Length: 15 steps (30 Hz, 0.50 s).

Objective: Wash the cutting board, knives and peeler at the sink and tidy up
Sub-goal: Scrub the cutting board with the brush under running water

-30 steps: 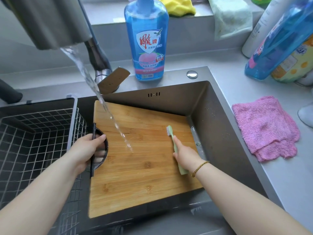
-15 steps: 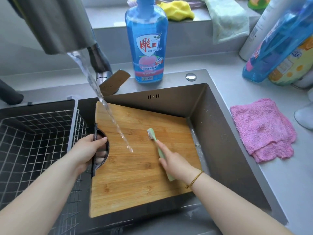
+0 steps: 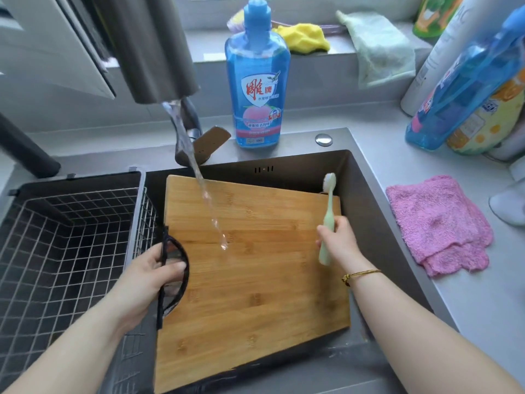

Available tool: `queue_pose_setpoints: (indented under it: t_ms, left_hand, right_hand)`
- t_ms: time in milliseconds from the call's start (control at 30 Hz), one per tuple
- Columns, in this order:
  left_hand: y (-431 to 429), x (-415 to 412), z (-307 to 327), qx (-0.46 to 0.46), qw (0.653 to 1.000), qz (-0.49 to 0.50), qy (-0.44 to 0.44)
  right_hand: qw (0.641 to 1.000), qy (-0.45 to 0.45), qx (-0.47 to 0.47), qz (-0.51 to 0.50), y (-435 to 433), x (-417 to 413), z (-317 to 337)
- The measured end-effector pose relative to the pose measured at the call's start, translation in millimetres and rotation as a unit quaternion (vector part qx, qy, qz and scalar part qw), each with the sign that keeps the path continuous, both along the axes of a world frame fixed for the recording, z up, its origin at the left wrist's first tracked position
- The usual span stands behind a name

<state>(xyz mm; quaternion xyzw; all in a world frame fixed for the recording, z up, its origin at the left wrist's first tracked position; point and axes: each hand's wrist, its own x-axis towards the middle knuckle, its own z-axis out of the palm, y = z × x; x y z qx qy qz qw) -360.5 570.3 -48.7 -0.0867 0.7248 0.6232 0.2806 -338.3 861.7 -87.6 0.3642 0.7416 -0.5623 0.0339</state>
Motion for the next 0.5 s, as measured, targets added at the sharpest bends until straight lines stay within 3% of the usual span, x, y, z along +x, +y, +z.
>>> queue_pose_setpoints:
  t_ms: [133,233,333,500]
  left_hand:
    - [-2,7,7,0.005,1.000,-0.006,-0.014]
    - [-3,12,9,0.026,1.000,-0.012,-0.012]
    - [-2,19,15,0.019,1.000,-0.012,0.017]
    - [-5,29,26,0.024,0.998,-0.024,0.061]
  right_hand:
    - [0.995,0.081,0.055,0.031,5,-12,30]
    - [0.997,0.051,0.034,0.055,11,-27,41]
    - [0.997,0.029,-0.061,-0.021,27,-37,43]
    - [0.998,-0.040,0.034,0.025,47,-33,35]
